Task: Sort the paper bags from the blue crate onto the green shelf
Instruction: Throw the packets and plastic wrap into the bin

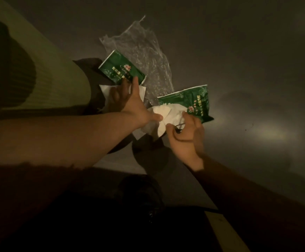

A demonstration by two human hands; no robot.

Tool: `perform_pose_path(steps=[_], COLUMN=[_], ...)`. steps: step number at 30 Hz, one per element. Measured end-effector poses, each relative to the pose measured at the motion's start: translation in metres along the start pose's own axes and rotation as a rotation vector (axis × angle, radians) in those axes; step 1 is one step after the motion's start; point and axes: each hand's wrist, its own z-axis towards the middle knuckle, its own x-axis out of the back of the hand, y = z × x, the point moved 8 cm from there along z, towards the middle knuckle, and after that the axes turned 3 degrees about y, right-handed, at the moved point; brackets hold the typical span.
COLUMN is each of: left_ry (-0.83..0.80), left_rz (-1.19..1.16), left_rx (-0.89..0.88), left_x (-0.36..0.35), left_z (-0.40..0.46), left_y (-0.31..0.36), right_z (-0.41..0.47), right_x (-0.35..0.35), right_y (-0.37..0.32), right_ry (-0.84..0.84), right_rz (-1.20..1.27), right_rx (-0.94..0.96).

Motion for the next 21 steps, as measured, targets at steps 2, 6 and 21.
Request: perform_pose_path(steps=[2, 6, 21], left_ry=[0.078, 0.143, 0.025], left_rz=[-0.011, -0.112, -0.708], left_rx=[-0.032, -0.055, 0.084], left_x=[0.000, -0.014, -0.047], left_z=[-0.009, -0.030, -0.080], left_y=[0.001, 0.001, -0.004], right_z=[-0.004, -0.010, -0.029], right_x=[-0.003, -0.010, -0.043], right_y=[0.001, 0.001, -0.027], right_ry=[-0.034, -0.036, -0.230], right_rz=[0.062, 0.227, 0.763], right_rx=[-0.051, -0.158, -0.358])
